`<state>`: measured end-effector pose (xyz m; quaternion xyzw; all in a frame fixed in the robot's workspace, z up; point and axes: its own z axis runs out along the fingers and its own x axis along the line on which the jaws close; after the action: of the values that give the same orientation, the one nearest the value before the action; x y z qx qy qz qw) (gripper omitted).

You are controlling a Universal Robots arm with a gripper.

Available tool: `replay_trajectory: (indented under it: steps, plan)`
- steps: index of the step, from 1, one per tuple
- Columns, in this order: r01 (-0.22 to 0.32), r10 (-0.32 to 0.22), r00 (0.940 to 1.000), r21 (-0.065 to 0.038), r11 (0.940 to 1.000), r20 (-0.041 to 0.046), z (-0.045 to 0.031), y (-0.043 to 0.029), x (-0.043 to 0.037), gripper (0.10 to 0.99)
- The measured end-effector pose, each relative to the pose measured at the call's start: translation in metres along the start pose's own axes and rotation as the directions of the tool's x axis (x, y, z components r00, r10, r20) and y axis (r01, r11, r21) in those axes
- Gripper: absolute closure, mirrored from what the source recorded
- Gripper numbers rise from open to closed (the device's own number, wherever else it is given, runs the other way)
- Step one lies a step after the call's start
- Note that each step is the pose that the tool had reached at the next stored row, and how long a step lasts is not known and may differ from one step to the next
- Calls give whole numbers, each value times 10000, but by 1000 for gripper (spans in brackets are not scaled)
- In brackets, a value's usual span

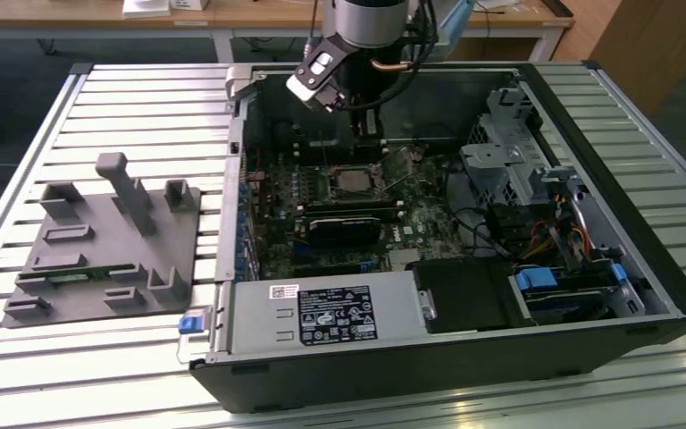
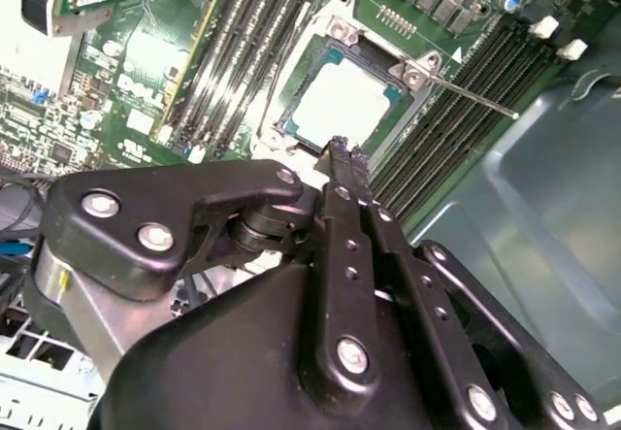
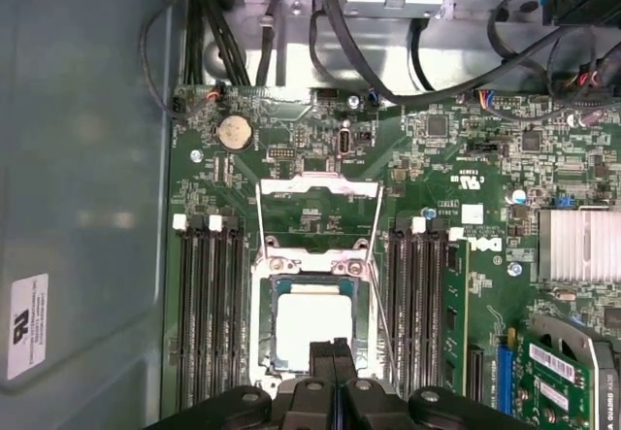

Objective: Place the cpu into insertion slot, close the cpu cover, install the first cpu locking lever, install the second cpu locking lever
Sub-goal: 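Close the cpu cover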

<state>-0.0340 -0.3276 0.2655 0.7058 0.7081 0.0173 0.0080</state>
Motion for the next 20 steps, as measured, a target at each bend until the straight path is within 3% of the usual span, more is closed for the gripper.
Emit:
replay_trajectory:
  steps: [2, 5, 9, 13, 20]
  plan:
    - [-2, 2, 10000, 2, 10000, -58, 1, 28, -10, 980]
    - [-5, 5, 9999, 12, 10000, -146, 7, 137, -10, 980]
    - [-2, 3, 9999, 14, 10000, -168, 14, 311, -12, 980]
    - [9, -9, 9999, 15, 10000, -168, 24, 425, -9, 980]
    - [61, -61, 9998, 16, 10000, -165, 65, 528, 25, 980]
